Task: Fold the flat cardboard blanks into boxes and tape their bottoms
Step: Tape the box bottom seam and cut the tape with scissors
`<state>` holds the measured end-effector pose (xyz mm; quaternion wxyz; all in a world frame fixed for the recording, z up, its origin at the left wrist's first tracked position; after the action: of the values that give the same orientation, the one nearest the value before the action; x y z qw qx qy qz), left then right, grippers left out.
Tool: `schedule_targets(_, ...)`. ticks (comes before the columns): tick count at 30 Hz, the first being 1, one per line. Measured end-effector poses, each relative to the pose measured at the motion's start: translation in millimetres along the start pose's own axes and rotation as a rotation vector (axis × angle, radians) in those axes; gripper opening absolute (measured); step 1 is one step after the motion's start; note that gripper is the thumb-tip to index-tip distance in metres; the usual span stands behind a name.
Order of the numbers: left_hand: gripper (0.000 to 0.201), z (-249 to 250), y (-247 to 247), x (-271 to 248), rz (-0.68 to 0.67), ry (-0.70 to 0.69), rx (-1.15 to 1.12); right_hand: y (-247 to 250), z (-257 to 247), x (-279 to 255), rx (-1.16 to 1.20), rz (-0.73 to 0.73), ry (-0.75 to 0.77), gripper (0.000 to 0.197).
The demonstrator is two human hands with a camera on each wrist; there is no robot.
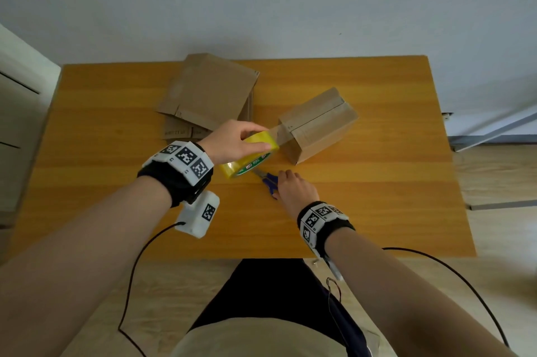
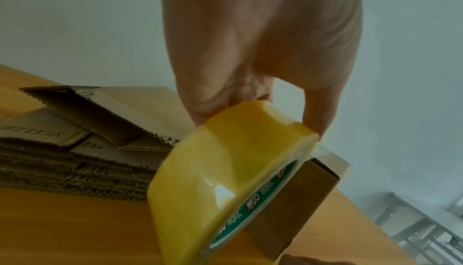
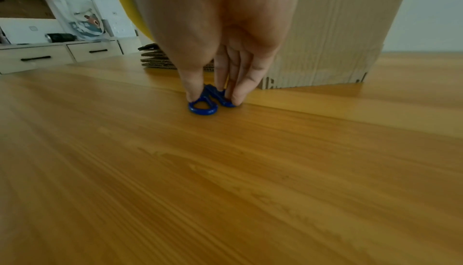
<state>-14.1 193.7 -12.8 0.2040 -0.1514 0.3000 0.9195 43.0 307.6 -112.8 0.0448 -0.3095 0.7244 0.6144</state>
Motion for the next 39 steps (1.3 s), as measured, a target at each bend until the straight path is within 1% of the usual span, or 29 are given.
schedule_targets(3, 0.044, 3.0, 0.7, -0.3, -0.008, 0.000, -0.001, 0.4, 0.3, 0.2, -0.046, -0.018, -0.022, 0.028)
schedule_targets(8, 0.045, 5.0, -0.2, 0.7, -0.049, 0.021, 0.028, 1.7, 4.7, -1.1, -0.064, -0.087, -0.055, 0.026)
schedule_targets(12, 0.044, 4.5, 1.4, 2.6, -0.072, 0.039, 0.077, 5.8, 18.7, -10.1, -0.045, -0.212, -0.056, 0.023)
schedule_targets(15, 0.043, 5.9, 2.1, 2.1, -0.080, 0.046, 0.093, 13.7, 31.7, -23.1, 0.108, -0.287, -0.058, 0.026)
schedule_targets(18, 0.044, 6.9, 2.1, 0.8, -0.083, 0.053, 0.115, 14.5, 51.2, -36.7, 0.410, -0.382, -0.132, 0.024)
schedule_targets(20, 0.044, 5.9, 2.5, 0.8, -0.083, 0.062, 0.122, 15.4, 61.6, -45.0, 0.569, -0.442, -0.174, 0.026)
schedule_targets(22, 0.044, 5.0, 2.7, 0.9, -0.084, 0.069, 0.116, 19.5, 68.7, -52.4, 0.679, -0.472, -0.202, 0.032)
schedule_targets(25, 0.042, 4.2, 2.9, 1.7, -0.085, 0.075, 0.121, 25.4, 73.3, -61.2, 0.812, -0.503, -0.234, 0.048)
schedule_targets(27, 0.040, 3.8, 3.5, 2.4, -0.080, 0.080, 0.129, 26.3, 73.9, -65.5, 0.923, -0.530, -0.266, 0.050)
schedule_targets(30, 0.040, 0.1, 3.7, 4.3, -0.080, 0.097, 0.121, 29.5, 67.9, -66.7, 1.111, -0.542, -0.288, 0.039)
schedule_targets(31, 0.041, -1.1, 3.9, 4.8, -0.078, 0.101, 0.122, 31.8, 64.4, -66.1, 1.174, -0.537, -0.288, 0.037)
schedule_targets(33, 0.043, -2.1, 4.6, 5.7, -0.068, 0.108, 0.125, 36.8, 57.6, -62.0, 1.284, -0.522, -0.274, 0.045)
schedule_targets(35, 0.045, -2.8, 5.2, 6.5, -0.064, 0.112, 0.121, 41.6, 51.1, -57.7, 1.330, -0.516, -0.252, 0.051)
schedule_targets(39, 0.042, -5.2, 5.9, 7.6, -0.070, 0.114, 0.115, 45.6, 45.8, -50.4, 1.330, -0.490, -0.234, 0.047)
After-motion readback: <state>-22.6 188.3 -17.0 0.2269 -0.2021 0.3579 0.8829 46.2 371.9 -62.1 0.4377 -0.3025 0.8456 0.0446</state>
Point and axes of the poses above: each hand's wrist, its own x-axis towards the middle knuckle, its own y-axis out of the back of the hand, z = x × y, the point moved 8 cm from there along x, towards the middle knuckle, and after that the axes turned 2 degrees about -y, right-handed, at the moved point
